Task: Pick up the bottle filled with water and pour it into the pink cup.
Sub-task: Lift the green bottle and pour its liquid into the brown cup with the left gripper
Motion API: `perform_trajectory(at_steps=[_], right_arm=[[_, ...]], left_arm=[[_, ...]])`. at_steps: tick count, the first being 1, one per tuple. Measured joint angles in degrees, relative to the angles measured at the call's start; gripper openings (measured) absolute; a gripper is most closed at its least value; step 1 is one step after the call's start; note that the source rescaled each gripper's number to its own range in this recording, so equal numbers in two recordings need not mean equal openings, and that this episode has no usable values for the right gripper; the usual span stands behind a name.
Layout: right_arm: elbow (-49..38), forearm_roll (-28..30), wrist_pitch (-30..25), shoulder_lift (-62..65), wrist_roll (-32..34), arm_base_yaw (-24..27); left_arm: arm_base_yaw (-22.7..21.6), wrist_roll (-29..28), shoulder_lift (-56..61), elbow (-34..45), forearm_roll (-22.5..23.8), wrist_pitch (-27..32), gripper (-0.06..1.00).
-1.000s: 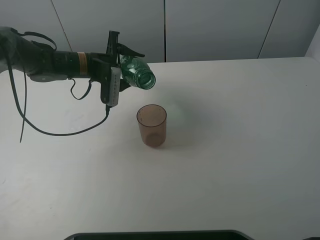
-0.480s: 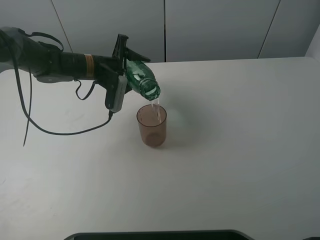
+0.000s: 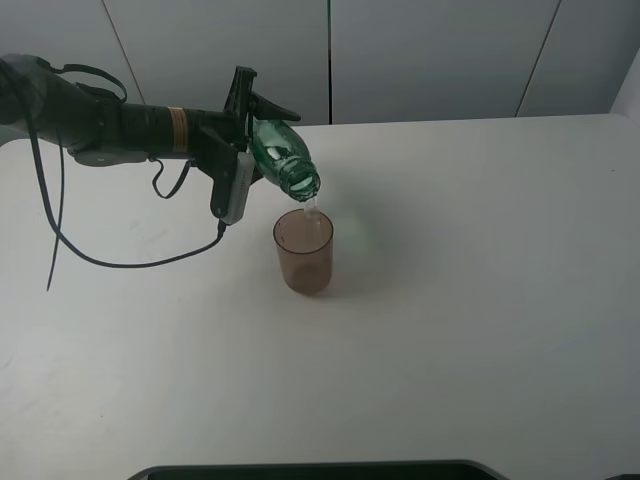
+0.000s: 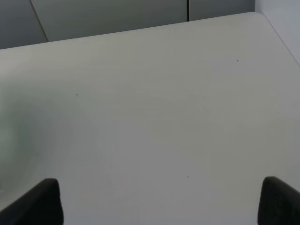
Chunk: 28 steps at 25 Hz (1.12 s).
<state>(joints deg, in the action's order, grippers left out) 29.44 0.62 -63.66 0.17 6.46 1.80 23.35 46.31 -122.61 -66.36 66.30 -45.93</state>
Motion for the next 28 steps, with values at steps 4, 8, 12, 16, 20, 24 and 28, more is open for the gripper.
perform_trajectory(at_steps=[4, 8, 12, 16, 20, 24, 28], right_arm=[[0.00, 0.00, 0.00, 0.00, 0.00, 0.00], [0.00, 0.00, 0.00, 0.00, 0.00, 0.00], [0.00, 0.00, 0.00, 0.00, 0.00, 0.00], [0.00, 0.00, 0.00, 0.00, 0.00, 0.00], [0.00, 0.00, 0.00, 0.00, 0.00, 0.00], [0.00, 0.00, 0.00, 0.00, 0.00, 0.00], [0.00, 0.00, 0.00, 0.00, 0.00, 0.00]], left_arm=[[0.00, 0.35, 0.00, 0.00, -0.13, 0.00, 0.02], [0.00, 1.28, 0.00, 0.00, -0.51, 0.00, 0.02], [0.00, 1.78, 0.00, 0.00, -0.50, 0.00, 0.02], [0.00, 1.78, 0.00, 0.00, -0.50, 0.00, 0.02], [0.00, 2.13, 0.00, 0.00, -0.60, 0.00, 0.02], [0.00, 2.27, 0.00, 0.00, -0.60, 0.00, 0.02], [0.00, 3.35, 0.00, 0.00, -0.84, 0.00, 0.02]])
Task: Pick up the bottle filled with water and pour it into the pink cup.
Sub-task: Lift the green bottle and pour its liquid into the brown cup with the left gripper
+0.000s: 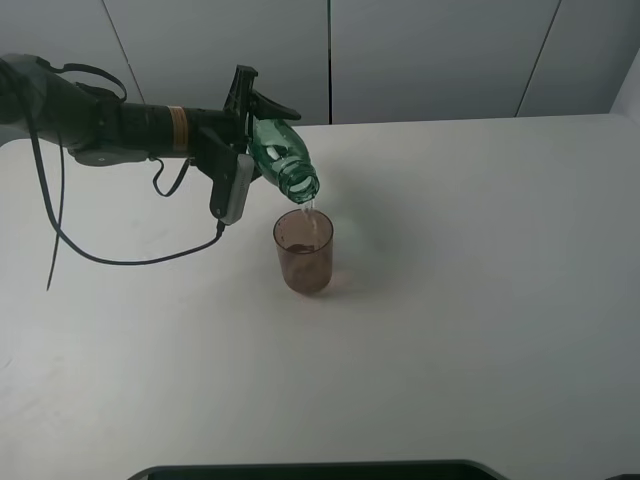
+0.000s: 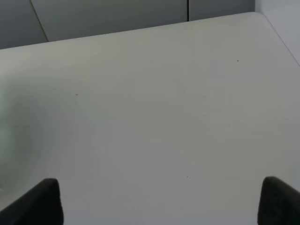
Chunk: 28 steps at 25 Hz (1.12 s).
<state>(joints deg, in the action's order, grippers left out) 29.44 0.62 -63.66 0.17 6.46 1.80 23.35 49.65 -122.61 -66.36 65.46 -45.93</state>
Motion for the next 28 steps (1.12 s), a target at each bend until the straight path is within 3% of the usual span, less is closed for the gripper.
perform_trajectory(at_steps=[28], right_arm=[[0.00, 0.00, 0.00, 0.00, 0.00, 0.00]], left_arm=[[0.00, 3.35, 0.00, 0.00, -1.48, -0.44, 0.02]])
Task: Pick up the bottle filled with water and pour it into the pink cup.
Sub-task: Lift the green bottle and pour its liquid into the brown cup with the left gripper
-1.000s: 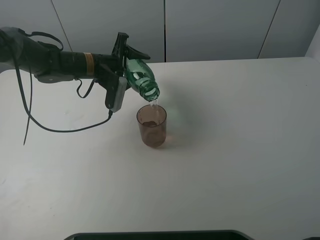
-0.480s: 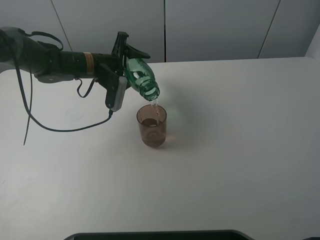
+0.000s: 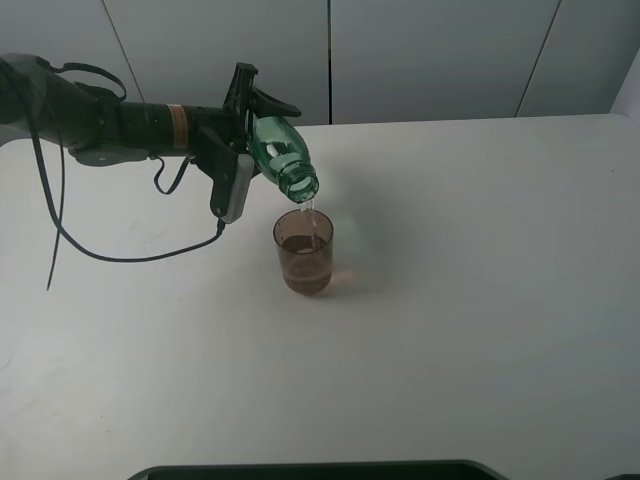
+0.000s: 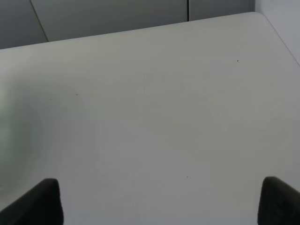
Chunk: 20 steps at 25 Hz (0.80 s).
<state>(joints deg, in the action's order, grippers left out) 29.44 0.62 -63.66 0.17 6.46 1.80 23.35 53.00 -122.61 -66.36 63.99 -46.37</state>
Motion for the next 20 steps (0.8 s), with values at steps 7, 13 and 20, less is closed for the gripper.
perform_trajectory(at_steps=[7, 13, 20], right_arm=[[0.00, 0.00, 0.00, 0.00, 0.00, 0.00], [0.00, 0.00, 0.00, 0.00, 0.00, 0.00], [0.00, 0.00, 0.00, 0.00, 0.00, 0.00]], left_arm=[[0.00, 0.09, 0.00, 0.00, 0.00, 0.00, 0.02], [0.00, -0.03, 0.00, 0.00, -0.49, -2.54, 0.02], [0.00, -0.80, 0.00, 0.00, -2.40, -3.42, 0.02]])
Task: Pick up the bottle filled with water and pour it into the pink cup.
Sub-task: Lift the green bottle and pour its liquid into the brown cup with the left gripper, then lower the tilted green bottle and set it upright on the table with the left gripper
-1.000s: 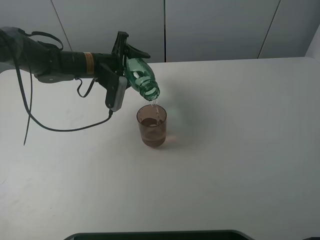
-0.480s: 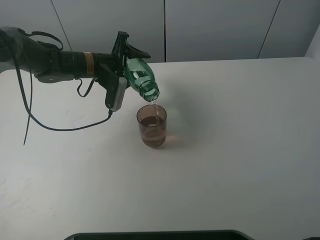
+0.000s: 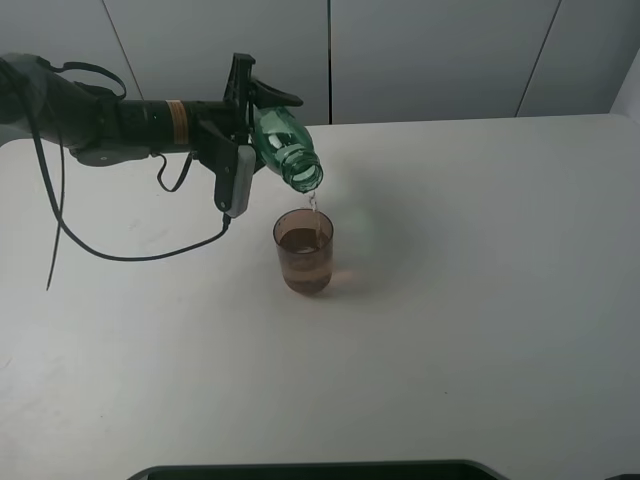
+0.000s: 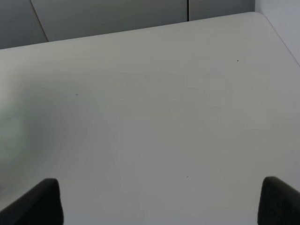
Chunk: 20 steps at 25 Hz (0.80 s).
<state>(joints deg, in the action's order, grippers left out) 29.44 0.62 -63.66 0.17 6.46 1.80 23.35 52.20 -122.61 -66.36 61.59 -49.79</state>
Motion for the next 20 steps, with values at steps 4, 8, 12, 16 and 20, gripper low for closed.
perform_trajectory(at_steps=[4, 8, 12, 16, 20], right_arm=[[0.00, 0.00, 0.00, 0.00, 0.00, 0.00], [0.00, 0.00, 0.00, 0.00, 0.00, 0.00], [0.00, 0.00, 0.00, 0.00, 0.00, 0.00], [0.00, 0.00, 0.00, 0.00, 0.00, 0.00], [0.00, 0.00, 0.00, 0.00, 0.00, 0.00]], left_arm=[[0.00, -1.95, 0.00, 0.00, -1.20, -1.79, 0.02], [0.00, -7.98, 0.00, 0.00, -3.63, -6.53, 0.02], [0.00, -15.44, 0.00, 0.00, -9.19, -12.10, 0.02], [0.00, -25.47, 0.00, 0.00, -17.14, -16.43, 0.02], [0.00, -37.23, 0.00, 0.00, -26.05, -16.77, 0.02]])
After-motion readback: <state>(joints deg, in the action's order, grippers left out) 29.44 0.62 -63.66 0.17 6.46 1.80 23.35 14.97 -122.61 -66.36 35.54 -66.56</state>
